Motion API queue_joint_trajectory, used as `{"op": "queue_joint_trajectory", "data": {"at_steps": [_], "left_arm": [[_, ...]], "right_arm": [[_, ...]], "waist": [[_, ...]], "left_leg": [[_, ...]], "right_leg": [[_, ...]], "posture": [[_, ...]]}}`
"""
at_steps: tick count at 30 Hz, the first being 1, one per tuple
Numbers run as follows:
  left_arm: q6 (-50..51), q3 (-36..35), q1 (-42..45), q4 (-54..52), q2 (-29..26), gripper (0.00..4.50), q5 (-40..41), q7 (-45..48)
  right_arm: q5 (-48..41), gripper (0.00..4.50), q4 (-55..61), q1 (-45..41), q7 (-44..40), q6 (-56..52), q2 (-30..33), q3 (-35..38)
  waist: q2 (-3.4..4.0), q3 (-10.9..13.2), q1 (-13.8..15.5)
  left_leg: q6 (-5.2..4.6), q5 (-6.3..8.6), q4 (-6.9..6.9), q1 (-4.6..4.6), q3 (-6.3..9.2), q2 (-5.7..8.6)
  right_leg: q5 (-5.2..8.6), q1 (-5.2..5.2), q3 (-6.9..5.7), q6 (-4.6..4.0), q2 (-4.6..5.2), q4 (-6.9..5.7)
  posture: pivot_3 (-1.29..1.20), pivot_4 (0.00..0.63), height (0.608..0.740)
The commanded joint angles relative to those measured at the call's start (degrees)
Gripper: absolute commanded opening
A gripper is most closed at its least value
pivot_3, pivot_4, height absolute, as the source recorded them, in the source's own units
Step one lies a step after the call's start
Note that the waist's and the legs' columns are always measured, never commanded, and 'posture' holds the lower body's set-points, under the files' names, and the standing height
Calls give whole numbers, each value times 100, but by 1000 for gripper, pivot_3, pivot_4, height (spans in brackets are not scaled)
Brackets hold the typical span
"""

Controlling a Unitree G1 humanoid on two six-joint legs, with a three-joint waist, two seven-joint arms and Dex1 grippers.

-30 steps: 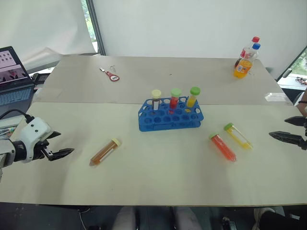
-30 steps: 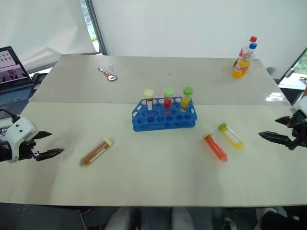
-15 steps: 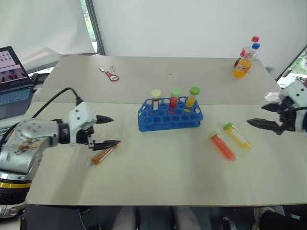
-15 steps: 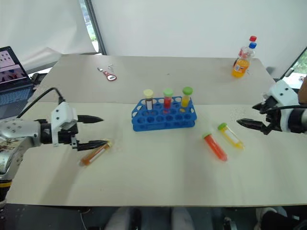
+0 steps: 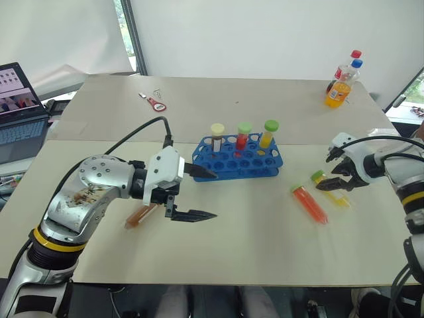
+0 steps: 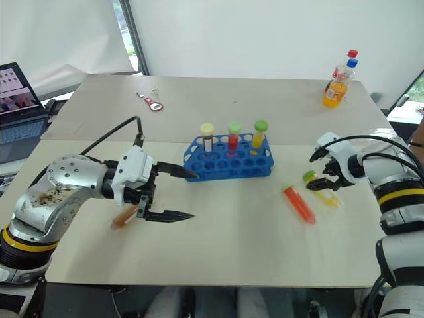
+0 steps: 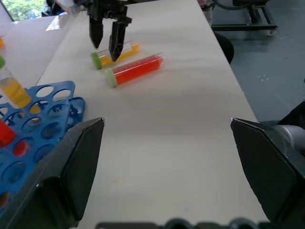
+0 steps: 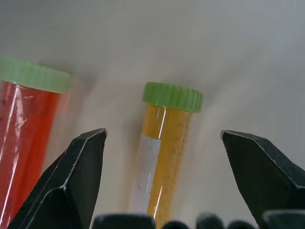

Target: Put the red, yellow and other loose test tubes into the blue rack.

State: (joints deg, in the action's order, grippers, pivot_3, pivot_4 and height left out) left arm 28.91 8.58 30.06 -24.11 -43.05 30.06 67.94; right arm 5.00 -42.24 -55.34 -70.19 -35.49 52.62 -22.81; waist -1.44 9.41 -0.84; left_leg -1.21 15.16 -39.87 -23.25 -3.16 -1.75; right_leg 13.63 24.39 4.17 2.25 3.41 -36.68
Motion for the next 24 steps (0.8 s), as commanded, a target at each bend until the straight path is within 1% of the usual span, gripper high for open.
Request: {"op": "queue_joint_trajectory", "data": {"at_steps": [1, 4, 7, 11, 14, 16, 19, 21, 24], "left_arm": [[-57, 39, 107, -233, 67, 4496, -34, -91], [-98, 111, 110, -235, 166, 4500, -107, -175], [-146, 155, 77, -234, 211, 4500, -177, -224], [-220, 171, 71, -167, 279, 4500, -271, -285], [-365, 160, 112, 14, 338, 4500, -382, -275], [-415, 36, 91, 142, 389, 4500, -370, -342], [-566, -212, -30, 343, 496, 4500, -393, -573], [-757, -318, -142, 505, 549, 4500, -598, -850], [-942, -449, -252, 677, 578, 4500, -629, -913]], "right_arm": [[309, 4281, -411, -268, -242, 222, -33, -94], [478, 3471, -765, -416, -406, 354, -184, -158], [606, 2392, -979, -488, -502, 456, -269, -145], [714, 1073, -1158, -554, -513, 482, -339, -69], [654, 1014, -896, -550, -668, 396, -237, 45], [445, 1014, -336, -515, -729, 153, -103, 328], [-9, 1011, 983, -254, -581, -269, 62, 1000], [-481, 1006, 2119, 64, -374, -845, 24, 1679], [-1118, 1003, 3731, 587, 244, -1699, -366, 2712]], "waist": [[0, 0, 1], [0, 0, 2], [1, 0, -3], [1, 0, -7], [1, 0, -2], [4, 0, -2], [11, 1, 3], [13, 0, 5], [13, 0, 1]], "left_leg": [[0, 0, 0, 1, 0, 0], [0, 0, 0, 1, 2, 0], [0, 0, -1, 1, 2, 0], [0, 0, 0, 3, 3, 0], [1, 0, 0, 3, 3, 0], [1, 0, 0, 3, 2, 1], [0, 0, 0, 0, 6, 0], [0, 0, 2, 0, 13, -1], [0, 0, 5, -1, 31, -6]], "right_leg": [[0, 0, 0, 0, 0, -1], [0, 0, 0, 0, 0, -2], [0, 0, 0, 0, 0, -3], [0, -1, 0, 0, 0, -5], [0, -1, -1, 0, 0, -5], [0, 0, 0, 0, 0, -5], [0, 4, 0, 0, 1, -10], [0, 4, -5, 0, 0, -9], [0, 3, -10, -1, -3, -12]], "posture": [[0, 150, 740], [0, 150, 740], [0, 150, 740], [0, 150, 740], [0, 150, 740], [0, 150, 740], [0, 150, 740], [0, 150, 740], [0, 150, 740]]}}
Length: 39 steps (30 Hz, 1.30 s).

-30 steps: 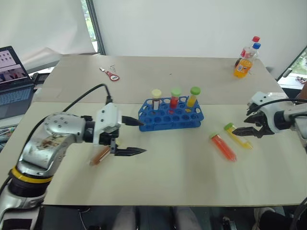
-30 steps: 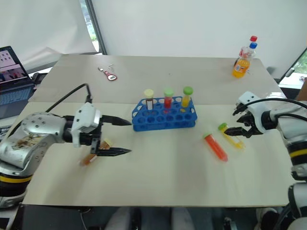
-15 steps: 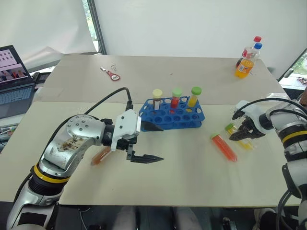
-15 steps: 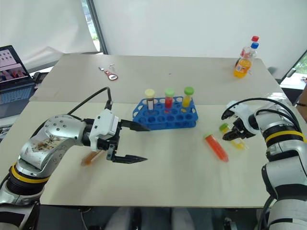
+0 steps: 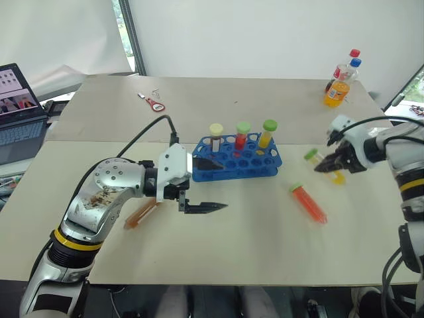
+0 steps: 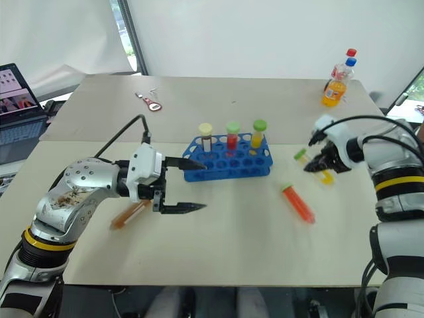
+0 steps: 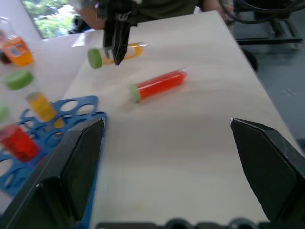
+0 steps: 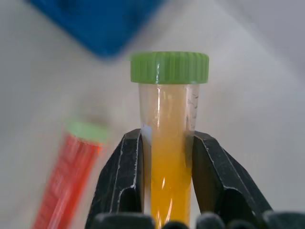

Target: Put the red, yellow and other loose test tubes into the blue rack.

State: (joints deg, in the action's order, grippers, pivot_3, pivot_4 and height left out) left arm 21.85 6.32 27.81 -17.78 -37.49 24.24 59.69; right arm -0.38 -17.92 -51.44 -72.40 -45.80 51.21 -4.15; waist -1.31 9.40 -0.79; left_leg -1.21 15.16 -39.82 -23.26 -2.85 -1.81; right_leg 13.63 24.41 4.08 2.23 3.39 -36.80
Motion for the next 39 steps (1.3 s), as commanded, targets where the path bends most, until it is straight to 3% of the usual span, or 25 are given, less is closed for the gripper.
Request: {"op": "queue_joint_trajectory", "data": {"at_steps": [1, 2, 4, 5, 11, 23, 31, 39], "left_arm": [[-307, -261, -48, 82, 32, 4500, -17, -58], [-361, -309, -65, 124, 48, 4500, 34, -24], [-381, -334, -50, 239, 21, 4500, 155, 156], [-330, -334, -20, 299, 4, 4500, 190, 205], [-21, -346, 106, 329, 52, 4500, 386, 235], [139, -221, 99, 211, 105, 4500, 336, 165], [118, -244, 21, 228, 116, 4500, 335, 166], [109, -242, 27, 272, 299, 4500, 320, 3]], "right_arm": [[-793, 1000, 1773, 374, 724, -774, -468, 1183], [-966, 998, 2211, 547, 997, -840, -738, 1457], [-1414, 997, 3054, 1220, 1846, 11, -1971, 2103], [-1290, 997, 3280, 1539, 2223, 442, -2327, 2045], [-634, 996, 3074, 2254, 3771, 2107, -3275, 1583], [-256, 987, 1871, 2465, 4719, 3555, -3553, 1028], [-199, 986, 1423, 2393, 5130, 4024, -3717, 864], [-318, 986, 1206, 2497, 5826, 4331, -4286, 984]], "waist": [[0, 0, 1], [-2, -1, 7], [-14, -9, 10], [-15, -9, 9], [-6, -4, 62], [-6, -4, -29], [-6, -4, -39], [-6, -4, -67]], "left_leg": [[0, 0, -2, -1, 8, 0], [1, 0, -3, -2, 17, 0], [1, 0, -4, -1, 35, 2], [1, 0, -8, 2, 43, 1], [12, -7, -26, -24, 37, 21], [12, -8, -8, -6, 20, 13], [12, -8, -6, -3, 22, 12], [12, -8, -6, -1, 33, 10]], "right_leg": [[0, 1, 0, 0, 0, -4], [0, -1, -1, 0, 0, -4], [0, -4, -4, 0, 2, -4], [0, -12, -11, 0, -2, -2], [-9, -3, -9, 15, 14, -21], [-7, -6, -8, 9, 2, -9], [-7, -8, -8, 9, 2, -5], [-7, -8, -6, 8, 2, -7]], "posture": [[0, 150, 740], [0, 150, 740], [0, 150, 740], [0, 150, 740], [0, 150, 740], [0, 150, 740], [0, 150, 740], [0, 150, 740]]}}
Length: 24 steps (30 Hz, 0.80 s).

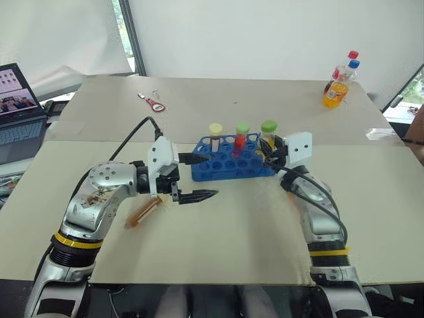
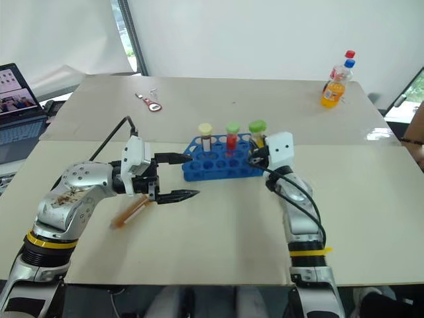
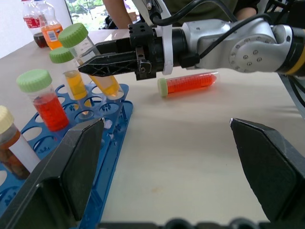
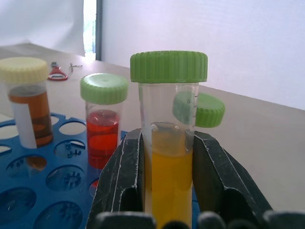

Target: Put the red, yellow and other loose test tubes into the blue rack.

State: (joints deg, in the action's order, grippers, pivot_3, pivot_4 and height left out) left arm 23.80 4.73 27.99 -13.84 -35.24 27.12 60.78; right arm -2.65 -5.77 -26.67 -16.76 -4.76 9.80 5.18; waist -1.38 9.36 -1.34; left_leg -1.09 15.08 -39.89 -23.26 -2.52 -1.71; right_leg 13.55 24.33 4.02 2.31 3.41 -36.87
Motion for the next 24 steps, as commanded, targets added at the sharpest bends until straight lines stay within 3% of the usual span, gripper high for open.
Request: {"op": "queue_joint_trajectory", "data": {"at_steps": [1, 11, 13, 18, 24], "left_arm": [[-87, -79, 4, -132, 133, 4500, 25, -170], [143, 55, -62, -383, 532, 4500, 15, -742], [203, 81, -8, -366, 599, 4500, -4, -861], [257, 118, 53, -305, 718, 4500, -12, -981], [260, 206, 117, -193, 747, 4500, -67, -978]], "right_arm": [[-128, 985, -34, 45, 379, 267, -247, 94], [-318, 979, -70, 373, 743, 571, -752, 102], [-345, 2020, 28, 399, 732, 477, -694, 105], [-270, 3676, 276, 493, 637, -34, -355, 39], [-321, 3676, 1497, 1026, 318, -917, 371, 27]], "waist": [[0, 0, -24], [1, -1, -110], [1, -1, -111], [1, 0, -102], [1, 0, -75]], "left_leg": [[0, 0, 1, 1, 5, 0], [0, 0, 6, 1, 33, 0], [0, 0, 6, 1, 34, 0], [0, 0, 6, -1, 34, 1], [0, 0, 7, -3, 36, 3]], "right_leg": [[0, 0, 1, 0, 0, -1], [-1, -2, 1, -1, 1, -21], [-1, -2, 1, -1, 1, -20], [-1, -1, 1, -1, 2, -19], [-1, -1, 0, -1, 2, -12]], "posture": [[0, 150, 740], [0, 150, 740], [0, 150, 740], [0, 150, 740], [0, 150, 740]]}}
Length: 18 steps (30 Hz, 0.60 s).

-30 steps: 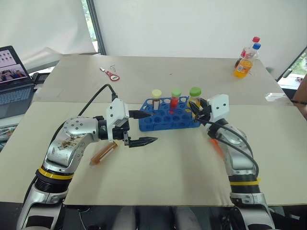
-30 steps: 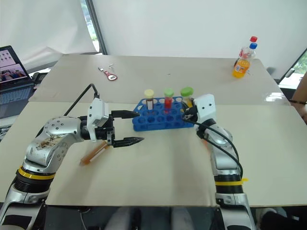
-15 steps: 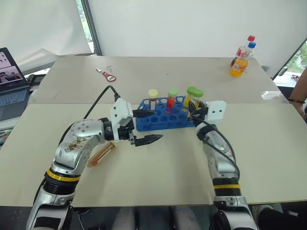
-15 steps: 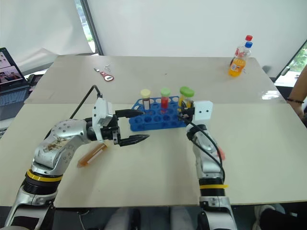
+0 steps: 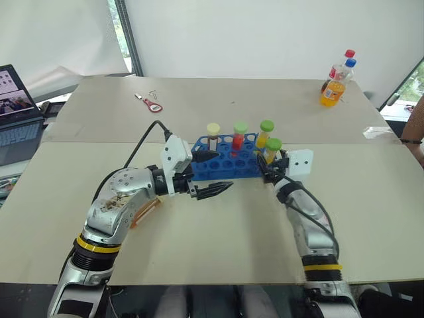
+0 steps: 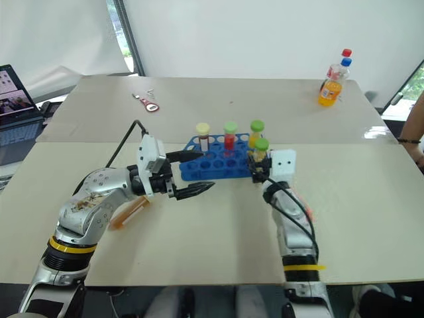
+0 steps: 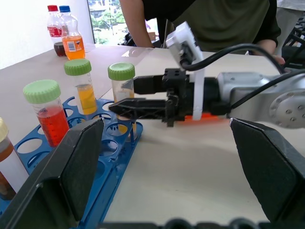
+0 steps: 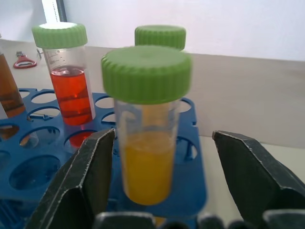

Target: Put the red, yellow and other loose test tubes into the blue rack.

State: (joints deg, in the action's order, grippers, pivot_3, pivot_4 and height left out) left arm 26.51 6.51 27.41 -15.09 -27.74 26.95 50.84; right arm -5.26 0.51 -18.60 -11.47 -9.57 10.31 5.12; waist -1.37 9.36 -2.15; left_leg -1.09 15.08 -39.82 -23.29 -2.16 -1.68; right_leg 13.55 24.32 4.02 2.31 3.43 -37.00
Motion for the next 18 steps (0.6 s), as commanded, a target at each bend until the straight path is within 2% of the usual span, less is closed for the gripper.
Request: {"op": "queue_joint_trajectory", "data": {"at_steps": [1, 4, 7, 12, 16, 18], "left_arm": [[-20, 44, 197, -36, -9, 4500, -67, 21], [-55, 99, 263, 55, -8, 4500, -118, 42], [-146, 172, 329, 155, -44, 4500, -183, 191], [-432, 327, 378, 231, -345, 4500, -279, 874], [-404, 414, 370, 3, -658, 4500, -79, 1528], [-395, 427, 351, -94, -779, 4500, -21, 1770]], "right_arm": [[-143, 3676, 1199, 363, -362, -669, 498, 41], [-211, 3676, 1958, 644, -811, -1324, 1141, 32], [-520, 3676, 2630, 562, -1230, -2557, 1938, 224], [-1185, 3676, 2909, 13, -2315, -4954, 3852, 60], [-1493, 3676, 2277, -727, -2599, -6312, 4410, -296], [-1528, 3676, 1969, -1038, -2715, -6553, 4524, -535]], "waist": [[0, 0, 15], [0, 0, 36], [0, 0, 54], [0, 1, 70], [-1, 1, 105], [-2, 1, 106]], "left_leg": [[0, 0, 0, -1, 0, 1], [0, 0, -1, 0, -1, 2], [0, 0, -4, 2, -4, 2], [-1, -1, -6, 4, -5, 1], [-2, 0, -2, 3, -8, -2], [-2, 0, -4, -1, -11, -2]], "right_leg": [[0, 0, 0, 0, 0, 2], [0, -1, 1, 0, 0, 22], [1, -4, 3, 1, -1, 25], [1, -6, 5, 0, -5, 29], [4, -8, 0, -5, -10, 37], [4, -5, 4, -5, -9, 38]], "posture": [[0, 150, 740], [0, 150, 740], [0, 150, 740], [0, 150, 740], [0, 150, 740], [0, 150, 740]]}}
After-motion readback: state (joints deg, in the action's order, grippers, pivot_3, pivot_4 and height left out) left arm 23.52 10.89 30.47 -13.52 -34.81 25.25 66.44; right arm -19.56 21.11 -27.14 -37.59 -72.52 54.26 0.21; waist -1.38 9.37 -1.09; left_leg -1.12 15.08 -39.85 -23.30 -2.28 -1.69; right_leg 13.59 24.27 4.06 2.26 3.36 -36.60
